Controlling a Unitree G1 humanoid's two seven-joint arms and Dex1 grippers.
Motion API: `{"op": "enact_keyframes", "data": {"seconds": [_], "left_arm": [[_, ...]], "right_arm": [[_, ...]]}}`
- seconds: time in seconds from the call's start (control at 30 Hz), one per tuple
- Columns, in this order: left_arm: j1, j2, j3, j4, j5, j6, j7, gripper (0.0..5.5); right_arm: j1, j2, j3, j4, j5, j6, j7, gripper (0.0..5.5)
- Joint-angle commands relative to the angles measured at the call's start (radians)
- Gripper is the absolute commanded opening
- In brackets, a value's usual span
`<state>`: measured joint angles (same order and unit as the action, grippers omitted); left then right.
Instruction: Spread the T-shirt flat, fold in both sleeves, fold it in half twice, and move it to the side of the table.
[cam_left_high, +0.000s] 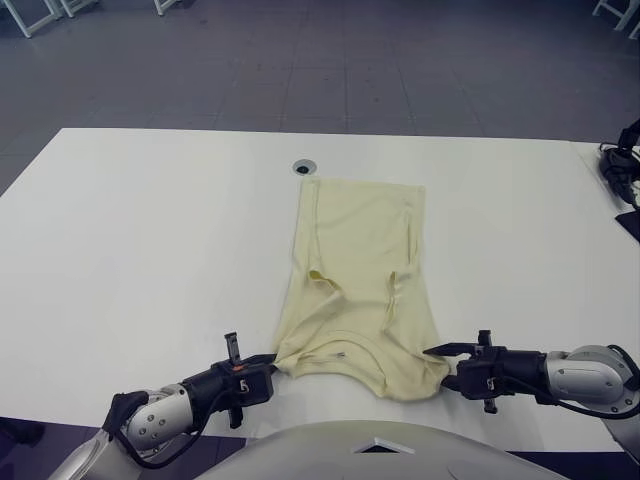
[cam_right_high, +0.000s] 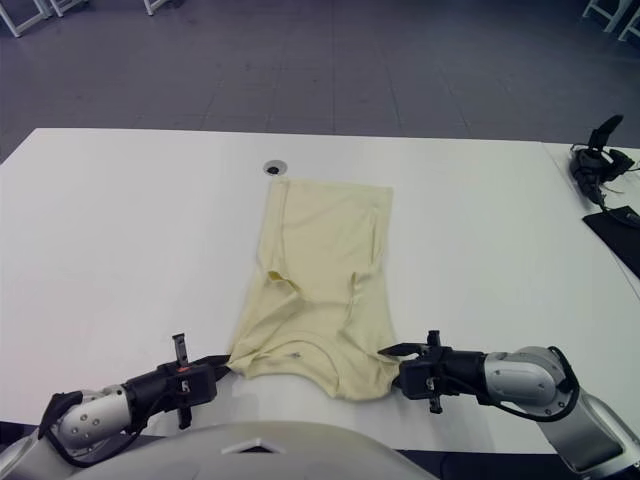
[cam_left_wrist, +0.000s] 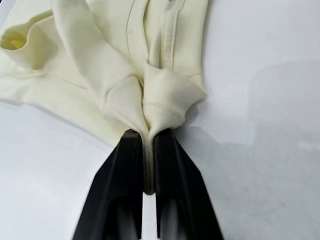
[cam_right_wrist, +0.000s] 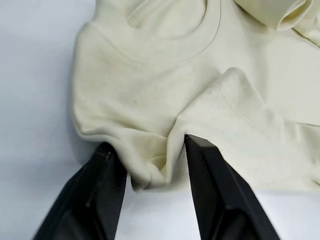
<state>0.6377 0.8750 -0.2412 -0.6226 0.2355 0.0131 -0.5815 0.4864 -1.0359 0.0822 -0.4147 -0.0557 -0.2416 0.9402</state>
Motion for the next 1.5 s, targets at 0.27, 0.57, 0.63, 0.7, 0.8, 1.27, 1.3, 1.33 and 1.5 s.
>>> {"op": "enact_keyframes", "data": {"seconds": [0.27, 0.57, 0.63, 0.7, 0.8, 1.27, 1.3, 1.33, 1.5], "left_arm": [[0.070, 0.033, -0.014, -0.081, -0.068, 0.139, -0.131, 0.00], [0.129, 0.094, -0.032, -0.193, -0.102, 0.244, -0.235, 0.00], [0.128, 0.102, -0.020, -0.197, -0.108, 0.253, -0.245, 0.00], [0.123, 0.114, 0.002, -0.198, -0.120, 0.260, -0.258, 0.00], [0.109, 0.133, 0.033, -0.195, -0.141, 0.262, -0.284, 0.00], [-0.270, 0.137, 0.220, -0.203, -0.506, 0.411, -0.438, 0.00], [-0.350, 0.132, 0.221, -0.179, -0.538, 0.426, -0.452, 0.00], [-0.422, 0.126, 0.220, -0.154, -0.562, 0.440, -0.461, 0.00], [-0.711, 0.092, 0.188, -0.015, -0.637, 0.485, -0.499, 0.00]], "right_arm": [[-0.058, -0.027, -0.016, -0.033, 0.028, 0.038, 0.077, 0.01], [-0.052, -0.074, -0.013, 0.014, 0.080, 0.045, 0.187, 0.01], [-0.028, -0.101, -0.018, -0.008, 0.122, 0.078, 0.233, 0.01], [-0.020, -0.116, -0.024, -0.023, 0.150, 0.104, 0.260, 0.01], [-0.018, -0.126, -0.027, -0.049, 0.180, 0.151, 0.284, 0.01], [-0.546, -0.114, -0.024, -0.007, 0.426, 0.608, 0.371, 0.01], [-0.608, -0.094, -0.005, 0.024, 0.418, 0.622, 0.368, 0.01], [-0.662, -0.072, 0.018, 0.056, 0.401, 0.623, 0.366, 0.01], [-0.856, 0.035, 0.114, 0.209, 0.318, 0.606, 0.351, 0.01]]}}
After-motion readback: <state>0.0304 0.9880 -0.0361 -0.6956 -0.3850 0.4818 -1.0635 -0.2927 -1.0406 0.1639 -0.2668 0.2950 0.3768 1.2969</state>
